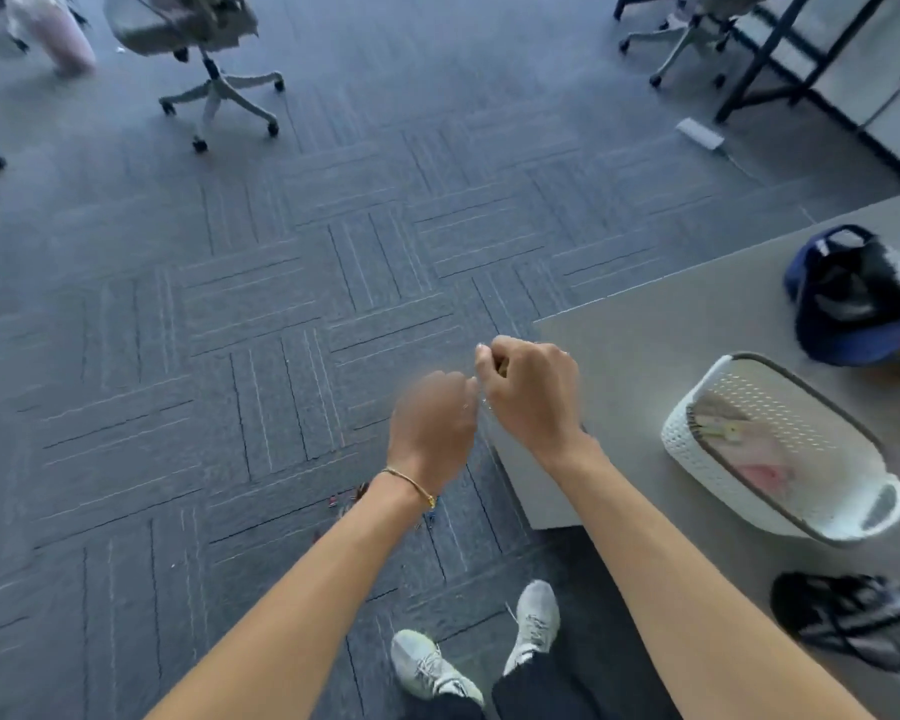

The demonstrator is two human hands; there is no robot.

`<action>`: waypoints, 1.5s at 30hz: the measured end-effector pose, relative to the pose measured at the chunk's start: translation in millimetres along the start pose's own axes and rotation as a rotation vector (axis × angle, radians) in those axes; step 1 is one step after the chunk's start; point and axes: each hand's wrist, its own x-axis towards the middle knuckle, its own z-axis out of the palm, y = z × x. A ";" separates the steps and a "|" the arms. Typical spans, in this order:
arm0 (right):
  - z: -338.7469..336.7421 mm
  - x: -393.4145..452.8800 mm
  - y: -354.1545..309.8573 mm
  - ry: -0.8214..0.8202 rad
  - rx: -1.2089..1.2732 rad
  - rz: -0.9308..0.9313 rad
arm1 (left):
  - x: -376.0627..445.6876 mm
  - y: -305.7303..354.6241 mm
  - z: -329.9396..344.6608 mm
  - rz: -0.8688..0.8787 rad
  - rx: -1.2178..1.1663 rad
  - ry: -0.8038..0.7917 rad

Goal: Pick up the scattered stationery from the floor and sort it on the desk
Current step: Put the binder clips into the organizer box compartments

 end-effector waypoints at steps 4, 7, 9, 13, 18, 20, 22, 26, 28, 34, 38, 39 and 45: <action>-54.1 -10.5 33.4 0.095 -0.012 0.082 | -8.4 59.5 23.3 0.124 -0.036 -0.054; -91.4 -24.5 63.3 0.144 -0.034 0.127 | -17.1 101.8 41.3 0.183 -0.033 -0.073; -115.6 -36.9 86.0 0.176 -0.046 0.158 | -22.7 128.6 55.6 0.224 -0.035 -0.085; -160.7 -67.7 133.2 0.245 -0.086 0.231 | -37.4 184.3 85.2 0.318 -0.041 -0.106; -208.8 -111.7 192.9 0.334 -0.058 0.324 | -67.1 255.7 130.4 0.388 -0.049 -0.183; -228.5 -134.5 219.1 0.387 -0.059 0.375 | -82.2 284.0 151.0 0.442 -0.065 -0.229; -249.1 -159.9 245.9 0.419 -0.077 0.440 | -99.2 311.1 174.3 0.505 -0.085 -0.283; -282.9 -208.7 294.9 0.499 -0.093 0.574 | -135.9 360.6 216.8 0.586 -0.101 -0.345; -295.0 -232.4 317.8 0.544 -0.063 0.658 | -155.3 382.0 236.3 0.560 -0.126 -0.411; -310.0 -298.1 385.0 0.795 0.458 0.974 | -208.2 427.1 289.6 0.062 -0.363 -0.691; -297.3 -335.0 419.6 0.910 0.857 1.193 | -228.5 433.4 320.4 -0.176 -0.405 -0.857; -293.3 -342.3 426.3 0.925 0.928 1.247 | -231.1 432.0 328.0 -0.207 -0.406 -0.880; -262.6 -369.1 453.9 1.144 1.200 1.422 | -244.4 416.1 359.1 -0.323 -0.321 -1.006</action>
